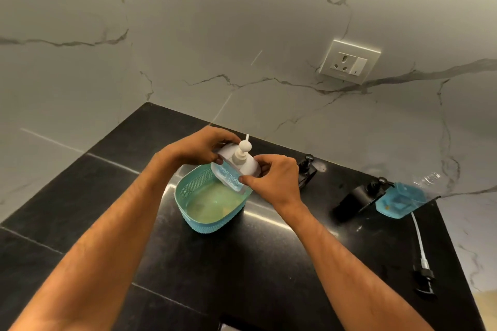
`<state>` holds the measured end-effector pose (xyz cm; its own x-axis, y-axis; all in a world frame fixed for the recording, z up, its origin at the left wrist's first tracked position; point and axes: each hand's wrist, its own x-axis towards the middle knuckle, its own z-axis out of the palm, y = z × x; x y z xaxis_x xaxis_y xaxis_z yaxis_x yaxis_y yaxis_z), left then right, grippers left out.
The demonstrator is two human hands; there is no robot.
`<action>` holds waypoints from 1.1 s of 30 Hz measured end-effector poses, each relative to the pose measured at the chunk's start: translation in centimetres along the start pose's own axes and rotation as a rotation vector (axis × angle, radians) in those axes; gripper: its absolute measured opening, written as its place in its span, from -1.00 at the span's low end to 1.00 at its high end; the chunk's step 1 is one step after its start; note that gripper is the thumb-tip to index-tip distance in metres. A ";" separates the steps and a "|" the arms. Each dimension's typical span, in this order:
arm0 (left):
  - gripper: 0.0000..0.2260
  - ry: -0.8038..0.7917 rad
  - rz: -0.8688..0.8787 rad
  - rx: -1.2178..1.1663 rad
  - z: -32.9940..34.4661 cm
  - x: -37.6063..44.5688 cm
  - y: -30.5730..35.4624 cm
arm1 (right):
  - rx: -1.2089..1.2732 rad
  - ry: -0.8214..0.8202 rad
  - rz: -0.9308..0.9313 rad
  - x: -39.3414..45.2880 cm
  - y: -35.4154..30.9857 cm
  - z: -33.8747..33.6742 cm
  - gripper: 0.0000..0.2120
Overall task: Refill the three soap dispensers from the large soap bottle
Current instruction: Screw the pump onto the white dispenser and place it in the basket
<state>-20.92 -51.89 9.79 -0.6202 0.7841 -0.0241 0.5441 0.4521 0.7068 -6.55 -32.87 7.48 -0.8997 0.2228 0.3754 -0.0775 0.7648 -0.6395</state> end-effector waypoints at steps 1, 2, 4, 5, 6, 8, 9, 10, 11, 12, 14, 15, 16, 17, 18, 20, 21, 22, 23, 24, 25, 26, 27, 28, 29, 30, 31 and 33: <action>-0.42 -0.002 -0.016 0.025 0.0 0.2 -0.6 | -0.010 -0.010 0.010 0.2 0.0 0.6 -0.68; -0.42 0.000 -0.032 0.047 0.1 0.3 -1.2 | -0.018 -0.018 0.024 0.4 0.0 1.2 -0.68; -0.42 0.009 -0.042 0.099 0.5 0.8 -1.8 | -0.030 -0.026 0.057 0.5 0.2 2.2 -0.69; -0.43 0.010 -0.039 0.131 0.8 1.0 -2.1 | -0.039 -0.030 0.070 0.5 0.3 2.6 -0.69; -0.44 0.010 -0.036 0.160 1.1 1.2 -2.5 | -0.053 -0.036 0.081 0.6 0.5 3.1 -0.69; -0.45 0.008 -0.040 0.195 1.8 1.6 -3.1 | -0.082 -0.055 0.097 0.5 1.0 3.7 -0.71; -0.45 0.009 -0.045 0.201 2.1 1.8 -3.5 | -0.095 -0.068 0.105 0.5 1.2 4.0 -0.71; -0.45 0.010 -0.049 0.201 2.5 2.0 -3.7 | -0.110 -0.080 0.113 0.5 1.5 4.1 -0.71; -0.45 0.013 -0.053 0.196 2.9 2.1 -4.0 | -0.129 -0.093 0.123 0.6 1.7 4.2 -0.70; -0.45 0.017 -0.055 0.188 3.2 2.3 -4.2 | -0.150 -0.103 0.134 0.6 2.0 4.4 -0.68; -0.46 0.026 -0.061 0.177 3.9 2.5 -4.7 | -0.185 -0.119 0.162 0.7 2.2 4.5 -0.66; -0.46 0.027 -0.066 0.173 4.1 2.6 -4.9 | -0.195 -0.127 0.175 0.7 2.2 4.7 -0.64; -0.45 0.026 -0.073 0.172 4.3 2.6 -5.2 | -0.203 -0.135 0.185 0.7 2.3 4.8 -0.63; -0.44 0.021 -0.081 0.171 4.5 2.6 -5.4 | -0.213 -0.143 0.192 0.7 2.3 5.0 -0.63; -0.44 0.015 -0.089 0.170 4.6 2.6 -5.7 | -0.224 -0.148 0.197 0.7 2.4 5.1 -0.63; -0.43 0.006 -0.102 0.173 4.8 2.6 -6.0 | -0.244 -0.152 0.200 0.7 2.4 5.3 -0.64; -0.42 0.005 -0.105 0.178 4.9 2.6 -6.2 | -0.248 -0.152 0.197 0.8 2.5 5.5 -0.64; -0.42 0.005 -0.109 0.182 4.9 2.7 -6.3 | -0.246 -0.152 0.193 0.9 2.6 5.6 -0.64; -0.42 0.008 -0.113 0.184 5.0 2.8 -6.4 | -0.242 -0.153 0.190 1.0 2.7 5.6 -0.64; -0.42 0.013 -0.116 0.182 5.1 2.8 -6.5 | -0.238 -0.154 0.189 1.1 2.8 5.7 -0.65; -0.42 0.018 -0.118 0.182 5.2 2.9 -6.6 | -0.236 -0.155 0.188 1.3 2.8 5.7 -0.65; -0.42 0.022 -0.122 0.182 5.2 2.9 -6.7 | -0.237 -0.157 0.188 1.5 2.9 5.7 -0.66; -0.42 0.024 -0.127 0.183 5.3 2.9 -6.8 | -0.237 -0.160 0.189 1.6 3.0 5.7 -0.66; -0.42 0.024 -0.132 0.188 5.3 2.9 -6.8 | -0.234 -0.160 0.189 1.8 3.1 5.8 -0.65; -0.41 0.022 -0.135 0.198 5.4 2.9 -6.9 | -0.231 -0.154 0.187 1.9 3.2 5.8 -0.63; -0.40 0.018 -0.132 0.215 5.5 2.8 -6.9 | -0.227 -0.145 0.185 1.9 3.3 5.8 -0.62; -0.39 0.012 -0.124 0.236 5.5 2.9 -6.9 | -0.223 -0.134 0.182 1.9 3.4 5.9 -0.60; -0.39 0.008 -0.101 0.278 5.7 3.0 -7.0 | -0.217 -0.118 0.181 1.9 3.6 6.0 -0.59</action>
<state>-23.36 -50.26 0.77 -0.6832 0.7261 -0.0780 0.6126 0.6279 0.4799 -11.12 -33.31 1.86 -0.9353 0.3049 0.1796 0.1706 0.8332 -0.5260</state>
